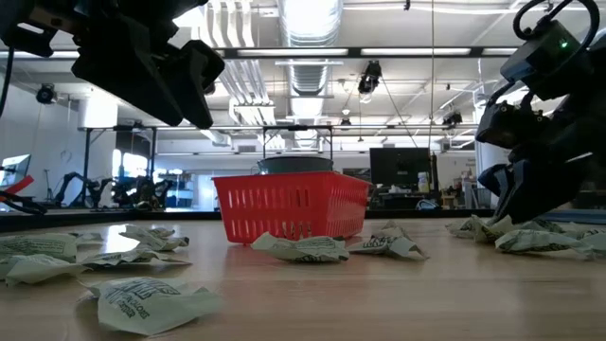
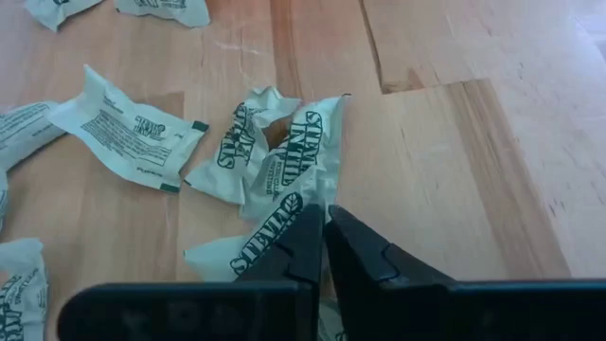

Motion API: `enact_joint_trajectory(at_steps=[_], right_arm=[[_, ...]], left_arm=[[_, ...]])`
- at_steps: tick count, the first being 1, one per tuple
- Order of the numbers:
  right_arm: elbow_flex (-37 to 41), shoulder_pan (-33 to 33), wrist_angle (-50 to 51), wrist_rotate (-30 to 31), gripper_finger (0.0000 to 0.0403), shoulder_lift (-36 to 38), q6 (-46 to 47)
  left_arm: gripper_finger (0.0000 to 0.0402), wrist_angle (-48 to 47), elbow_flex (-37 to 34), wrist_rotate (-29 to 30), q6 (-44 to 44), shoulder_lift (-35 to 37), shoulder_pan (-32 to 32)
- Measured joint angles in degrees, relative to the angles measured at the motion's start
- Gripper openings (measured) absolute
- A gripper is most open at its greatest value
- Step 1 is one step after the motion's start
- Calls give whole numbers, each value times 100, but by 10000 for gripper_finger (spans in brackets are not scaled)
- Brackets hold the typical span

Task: Pick and place items into bin
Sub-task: Put the light green stevia packet into the red bin

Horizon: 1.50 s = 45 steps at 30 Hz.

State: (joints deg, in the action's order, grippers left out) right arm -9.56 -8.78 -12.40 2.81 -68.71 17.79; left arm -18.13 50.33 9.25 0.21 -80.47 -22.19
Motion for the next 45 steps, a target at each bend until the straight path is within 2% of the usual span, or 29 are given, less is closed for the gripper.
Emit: enact_joint_trajectory(at_steps=[6,12,23,31,39,45], right_arm=[[-23,2,7,15,8,197,-260],[-50,4,68,20,8,671,-534],[-50,4,1143,349,8,1669,-225],[-50,4,1419,516,8,2256,-510],[-50,4,1284,637,8,2724,-1180],[-52,4,272,636,8,2620,-1872]], left_arm=[[162,3,19,30,9,0,0],[162,4,20,466,12,0,6],[162,1,26,662,-125,0,6],[162,-50,31,838,-92,0,6],[162,-48,35,870,-144,0,6],[162,-46,44,929,-444,0,6]])
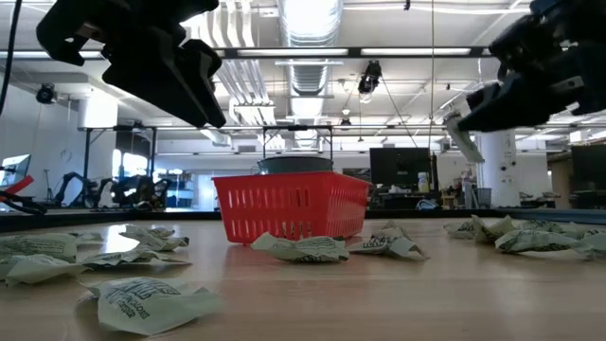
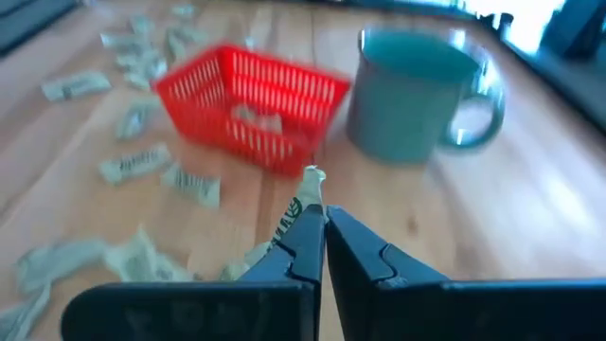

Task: Pick and place items into bin
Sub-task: Put the light green stevia packet into the red bin

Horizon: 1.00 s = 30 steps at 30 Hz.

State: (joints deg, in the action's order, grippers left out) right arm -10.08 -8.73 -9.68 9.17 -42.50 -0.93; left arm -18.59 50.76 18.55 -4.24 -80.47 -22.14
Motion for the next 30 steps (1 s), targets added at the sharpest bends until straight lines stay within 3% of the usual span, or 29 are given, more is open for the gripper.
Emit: enact_joint_trajectory(at_steps=[8,14,20,30], right_arm=[[0,0,-1508,-7,9,-580,-762],[-36,0,-2581,-13,8,-1165,-968],[-644,0,-2643,-21,8,-1985,-1065],[-2157,0,-2334,-39,8,-4000,-1343]], left_arm=[[162,-71,-13,-2,-191,0,-4],[162,-433,-83,-259,-1164,2,-4],[162,-690,-179,-425,-1393,4,-6],[162,-800,-137,-323,-1344,99,-8]])
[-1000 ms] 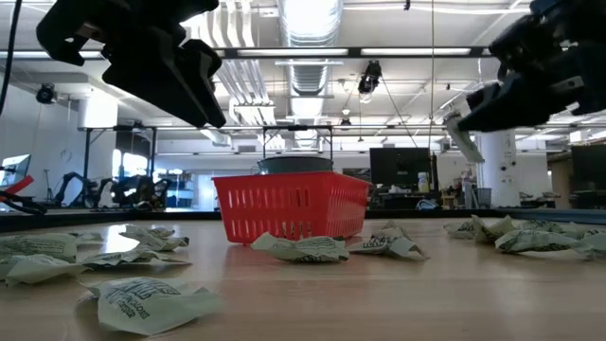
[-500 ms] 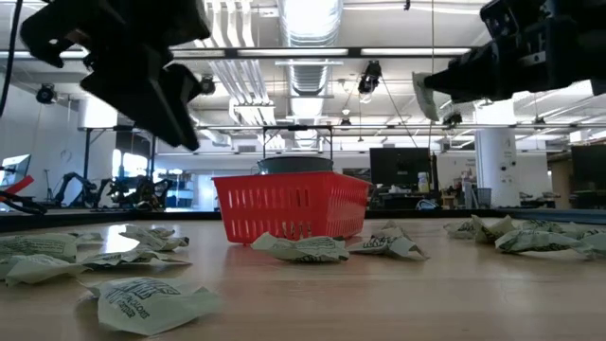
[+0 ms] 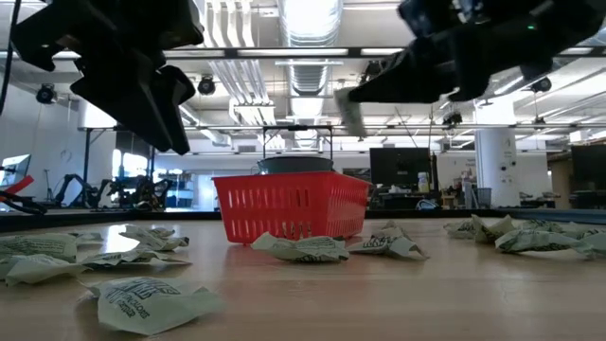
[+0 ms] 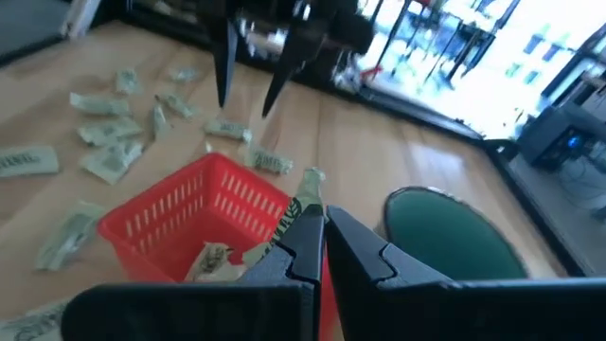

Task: Pick and place items into bin
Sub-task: Put the light green stevia packet into the red bin

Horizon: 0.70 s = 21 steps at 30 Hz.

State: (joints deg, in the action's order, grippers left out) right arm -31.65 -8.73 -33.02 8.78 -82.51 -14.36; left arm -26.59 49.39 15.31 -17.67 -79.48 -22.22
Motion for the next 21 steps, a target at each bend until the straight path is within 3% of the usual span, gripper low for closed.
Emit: enact_joint_trajectory(at_steps=[11,21], right_arm=[[-1108,149,795,-25,9,-1226,-98],[-1137,184,1015,-451,21,-1263,44]], left_arm=[[162,-138,-15,0,-7,135,-20],[162,-122,-21,11,-22,168,-61]])
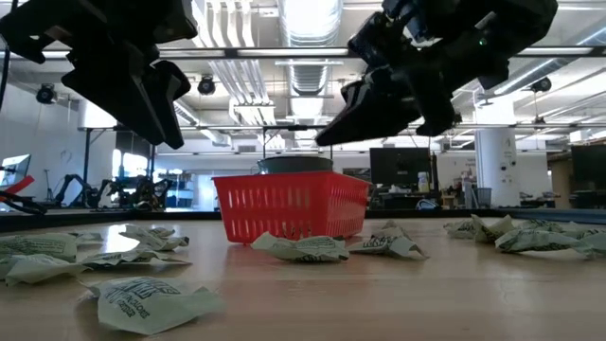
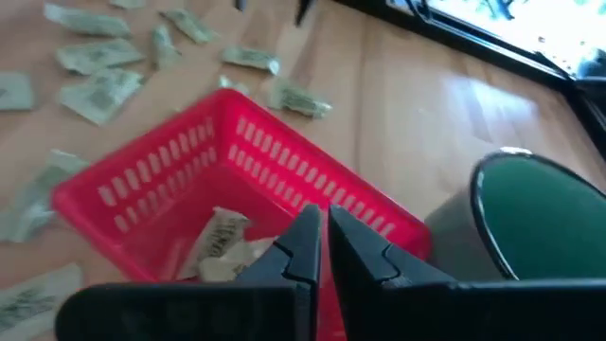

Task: Pick and place items into bin
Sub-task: Put the light green stevia packet into the red bin

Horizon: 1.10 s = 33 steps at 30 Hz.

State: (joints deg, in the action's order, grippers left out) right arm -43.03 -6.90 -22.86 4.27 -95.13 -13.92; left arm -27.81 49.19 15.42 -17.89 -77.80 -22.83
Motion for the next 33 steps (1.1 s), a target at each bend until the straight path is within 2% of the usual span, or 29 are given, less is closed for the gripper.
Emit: enact_joint_trajectory(at_steps=[9,14,33], right_arm=[[2,-6,3,19,100,107,-209],[2,-30,73,24,125,474,-259],[273,-37,2194,40,132,1939,593]], left_arm=[[162,26,0,2,19,0,0],[162,30,0,2,13,0,-5],[162,157,-79,-1,62,-73,-7]])
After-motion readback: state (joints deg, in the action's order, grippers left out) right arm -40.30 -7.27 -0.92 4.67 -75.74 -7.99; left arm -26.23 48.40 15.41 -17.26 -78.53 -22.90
